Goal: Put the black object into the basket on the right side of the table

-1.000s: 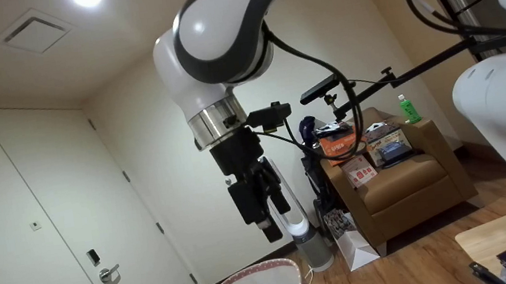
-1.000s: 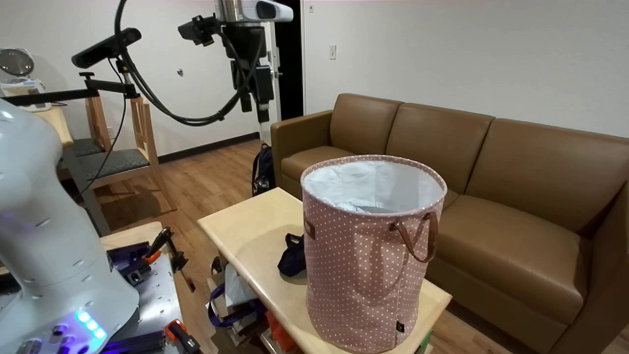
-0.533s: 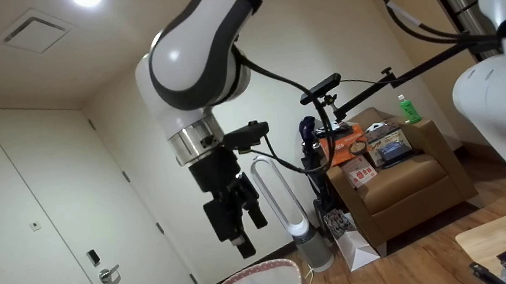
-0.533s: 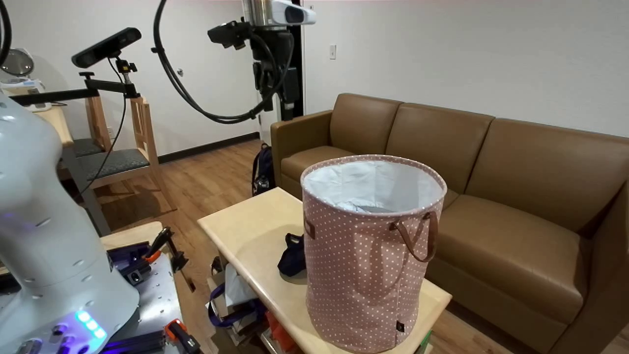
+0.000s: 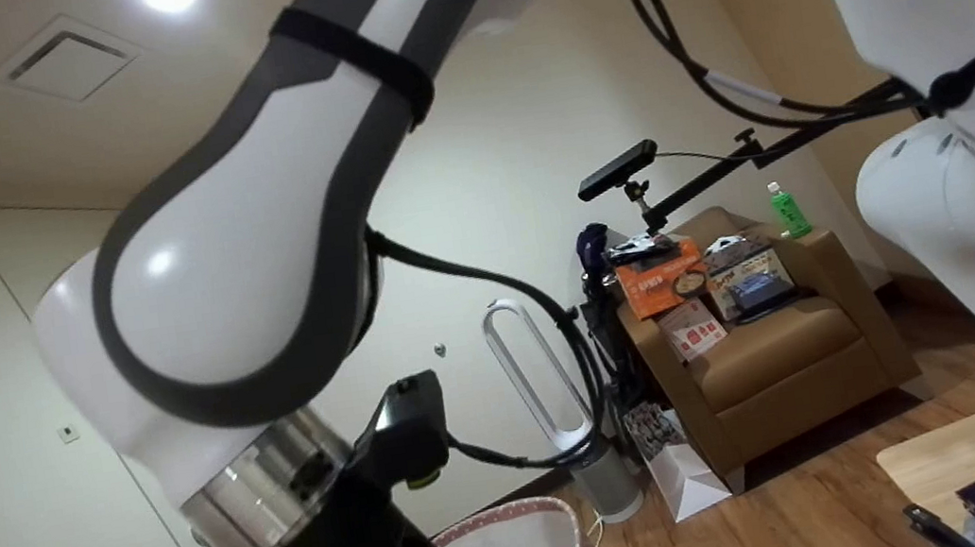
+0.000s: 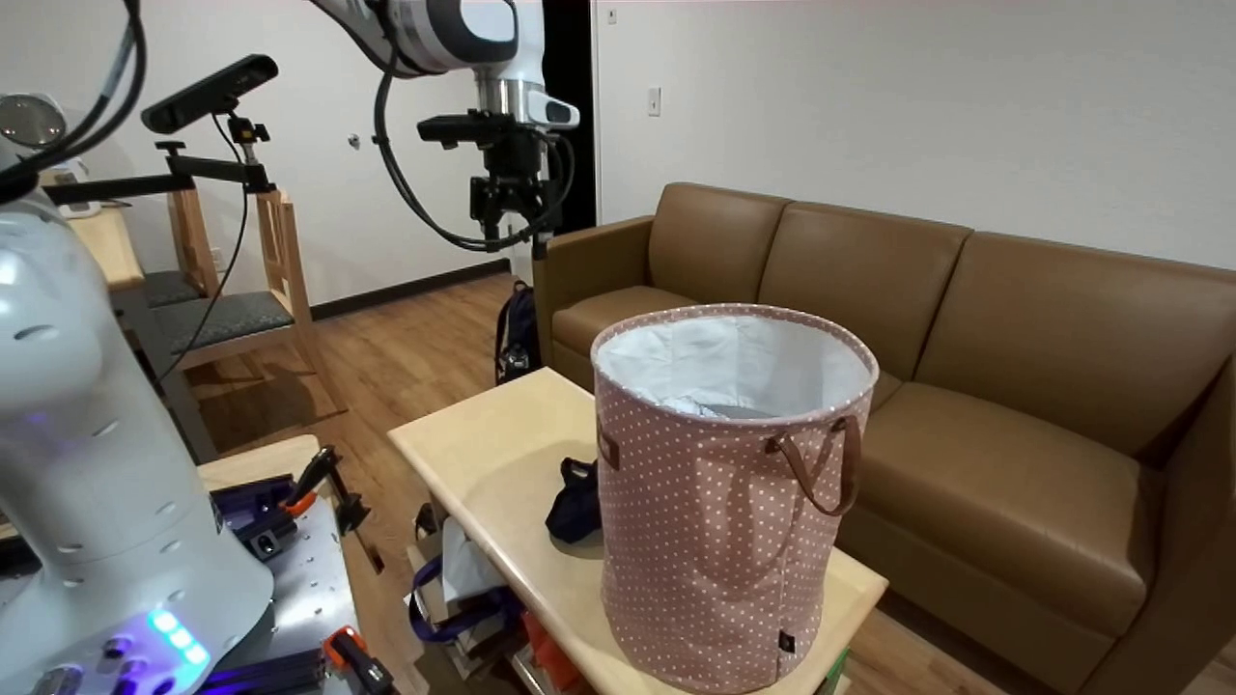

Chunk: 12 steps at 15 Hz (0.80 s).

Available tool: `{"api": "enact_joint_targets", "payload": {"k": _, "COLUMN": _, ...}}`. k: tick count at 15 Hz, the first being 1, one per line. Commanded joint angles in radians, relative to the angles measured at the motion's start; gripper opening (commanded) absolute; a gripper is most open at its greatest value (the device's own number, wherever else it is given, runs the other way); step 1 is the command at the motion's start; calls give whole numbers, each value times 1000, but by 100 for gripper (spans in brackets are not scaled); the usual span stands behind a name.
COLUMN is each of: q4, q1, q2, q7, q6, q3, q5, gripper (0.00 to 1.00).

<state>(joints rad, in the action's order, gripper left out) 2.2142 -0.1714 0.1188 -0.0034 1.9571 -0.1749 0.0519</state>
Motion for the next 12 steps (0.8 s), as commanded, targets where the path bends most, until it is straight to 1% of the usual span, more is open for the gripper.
{"api": "enact_joint_targets", "payload": {"k": 1, "q4": -20, "q1": -4, "q2": -26, "q7": 0, "q6": -6, "q3": -4, "q5": 14, "gripper": 100}}
{"api": "enact_joint_targets", "payload": {"k": 4, "q4": -45, "q1": -4, "q2": -60, "q7": -4, "q6": -9, "q3": -4, "q5": 26, "gripper": 100}}
{"api": "enact_joint_targets", "payload": {"k": 7, "q4": -68, "q1": -11, "q2": -153, "q7": 52, "q6": -17, "q3": -14, "q5": 42, "gripper": 100}}
{"api": "enact_joint_targets", "payload": {"k": 9, "q4": -63, "q1": -14, "q2": -217, "q7": 48, "q6": 8, "q3": -15, "q5": 28, "gripper": 100}}
{"api": "enact_joint_targets", "payload": {"k": 11, "q4": -50, "q1": -17, "q2": -278, "q7": 79, "q6": 82, "q3": -9, "q5": 41, "gripper": 100}}
{"api": "enact_joint_targets", "payload": {"k": 12, "q4": -46, "q1": -23, "q2": -318, "q7": 85, "q6": 138, "q3": -5, "q5": 81, "gripper": 100}}
